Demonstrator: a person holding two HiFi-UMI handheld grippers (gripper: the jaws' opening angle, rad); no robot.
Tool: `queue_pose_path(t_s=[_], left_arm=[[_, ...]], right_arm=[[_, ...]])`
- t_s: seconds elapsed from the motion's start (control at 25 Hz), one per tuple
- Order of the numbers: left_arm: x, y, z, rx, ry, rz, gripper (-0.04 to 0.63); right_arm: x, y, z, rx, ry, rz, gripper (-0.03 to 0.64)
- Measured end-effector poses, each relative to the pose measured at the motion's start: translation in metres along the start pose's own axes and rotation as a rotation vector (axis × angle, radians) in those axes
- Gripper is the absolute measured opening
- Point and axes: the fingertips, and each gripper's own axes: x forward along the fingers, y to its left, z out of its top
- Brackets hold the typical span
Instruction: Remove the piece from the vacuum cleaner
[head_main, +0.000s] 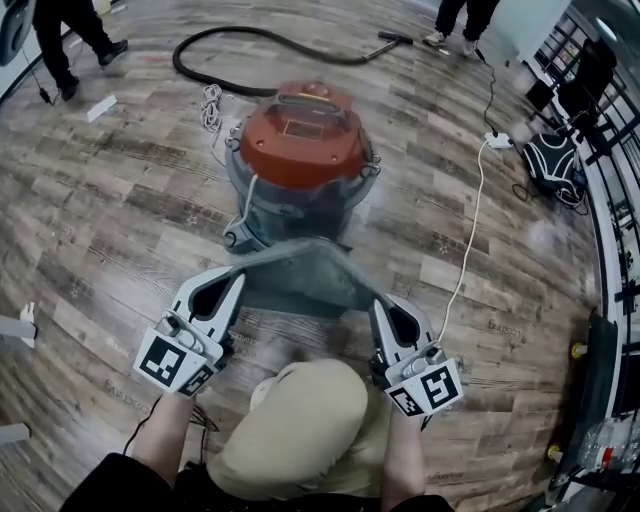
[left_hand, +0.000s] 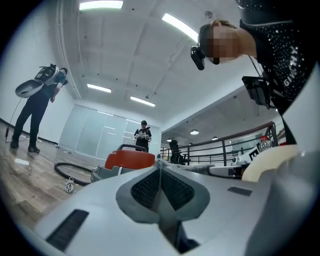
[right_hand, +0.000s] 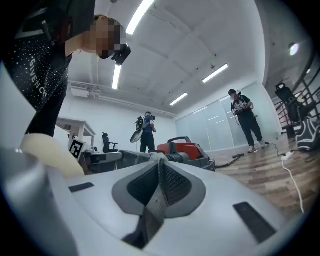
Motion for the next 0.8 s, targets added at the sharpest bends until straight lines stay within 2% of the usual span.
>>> queue_pose_path(t_s=[0.2, 0.32, 0.44, 0.48, 0.52, 0.56, 0.6, 0.72, 0.76, 0.8], left_arm=[[-0.027, 0.002, 0.007, -0.151, -0.101, 0.065, 0.021], [-0.024, 0.004, 0.004, -0.133, -0.102, 0.073, 0.022], [-0.019, 0.003, 0.008, -0.145, -0.122, 0.039, 0.027], [-0.018, 0.003, 0.010, -0.156, -0.130, 0.024, 0.084], [-0.019, 0.006, 0.014, -0.164, -0.135, 0.013, 0.187], [-0.020, 0.010, 0.017, -0.166, -0.134, 0.009, 0.256], [-0.022, 0.014, 0.020, -0.158, -0.127, 0.012, 0.265], [-0.025, 0.017, 0.019, -0.072, -0.070, 0.025, 0.264], [-0.025, 0.015, 0.015, -0.025, -0.036, 0.025, 0.229], [-0.024, 0.012, 0.011, 0.021, -0.004, 0.021, 0.032]], right_arm=[[-0.029, 0.012, 0.004, 0.106, -0.071, 0.003, 0.028], [-0.028, 0.010, -0.001, 0.089, -0.059, -0.006, 0.028], [-0.023, -0.002, 0.006, 0.118, -0.118, -0.060, 0.034], [-0.022, -0.005, 0.011, 0.130, -0.142, -0.066, 0.104], [-0.022, -0.008, 0.019, 0.143, -0.165, -0.062, 0.221], [-0.022, -0.011, 0.027, 0.155, -0.186, -0.053, 0.271], [-0.024, -0.015, 0.036, 0.158, -0.198, -0.043, 0.282], [-0.033, -0.029, 0.050, 0.101, -0.151, -0.009, 0.281], [-0.034, -0.032, 0.048, 0.071, -0.117, -0.008, 0.274], [-0.034, -0.035, 0.043, 0.050, -0.085, -0.015, 0.215]])
